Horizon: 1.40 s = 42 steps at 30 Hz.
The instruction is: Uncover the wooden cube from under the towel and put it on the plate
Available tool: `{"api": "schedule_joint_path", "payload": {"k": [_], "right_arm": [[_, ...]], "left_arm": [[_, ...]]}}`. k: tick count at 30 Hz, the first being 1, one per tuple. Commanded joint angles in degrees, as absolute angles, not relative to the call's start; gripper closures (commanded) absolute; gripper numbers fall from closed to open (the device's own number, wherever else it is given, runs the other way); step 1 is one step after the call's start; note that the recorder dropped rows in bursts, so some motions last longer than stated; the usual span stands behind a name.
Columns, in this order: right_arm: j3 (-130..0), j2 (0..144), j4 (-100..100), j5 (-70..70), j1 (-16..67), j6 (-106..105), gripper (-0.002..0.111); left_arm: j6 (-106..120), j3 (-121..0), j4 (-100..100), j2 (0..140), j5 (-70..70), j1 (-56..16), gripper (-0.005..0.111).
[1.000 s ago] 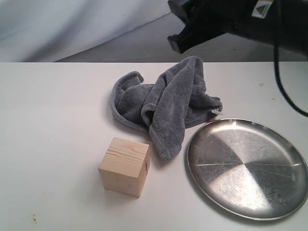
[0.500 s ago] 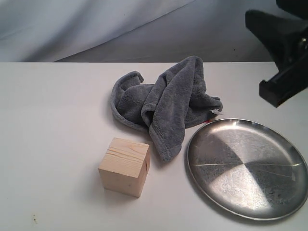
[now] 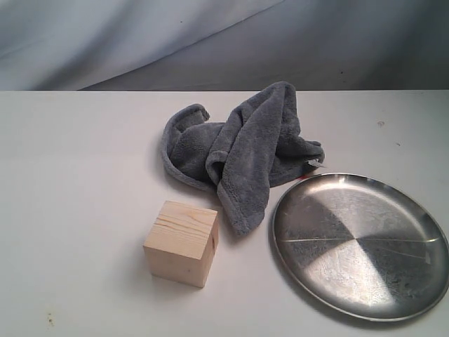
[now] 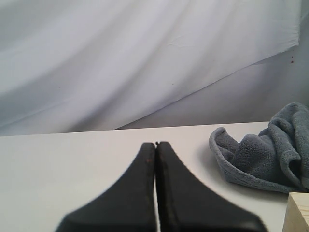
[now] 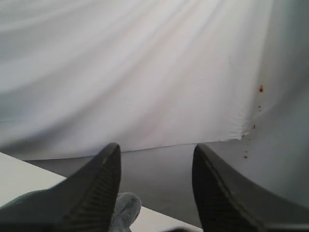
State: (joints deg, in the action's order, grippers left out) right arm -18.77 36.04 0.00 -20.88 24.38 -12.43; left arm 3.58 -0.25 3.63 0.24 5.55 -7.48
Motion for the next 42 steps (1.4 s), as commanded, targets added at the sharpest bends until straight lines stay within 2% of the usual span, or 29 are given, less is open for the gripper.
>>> {"api": "schedule_joint_path", "payload": {"k": [1, 5, 9, 13, 23, 42], "right_arm": [[-16.4, 34.1, -7.2, -26.3, 21.8, -7.1, 0.065], [-16.4, 34.3, -23.1, -27.3, 19.9, 7.7, 0.065], [-16.4, 34.3, -42.0, -34.2, 15.6, 25.3, 0.067], [-16.4, 34.3, -51.7, -38.8, 12.0, 36.0, 0.067], [-16.4, 35.6, -56.8, -38.3, 12.0, 44.3, 0.067], [-16.5, 51.8, -53.3, -50.9, 12.1, 47.0, 0.067]], "left_arm": [[3.4, 0.0, 3.8, 0.0, 4.9, -7.4, 0.107], [3.4, 0.0, 3.8, 0.0, 4.9, -7.4, 0.107], [3.4, 0.0, 3.8, 0.0, 4.9, -7.4, 0.107], [3.4, 0.0, 3.8, 0.0, 4.9, -7.4, 0.107], [3.5, 0.0, 3.8, 0.0, 4.9, -7.4, 0.107], [3.5, 0.0, 3.8, 0.0, 4.9, -7.4, 0.107]]}}
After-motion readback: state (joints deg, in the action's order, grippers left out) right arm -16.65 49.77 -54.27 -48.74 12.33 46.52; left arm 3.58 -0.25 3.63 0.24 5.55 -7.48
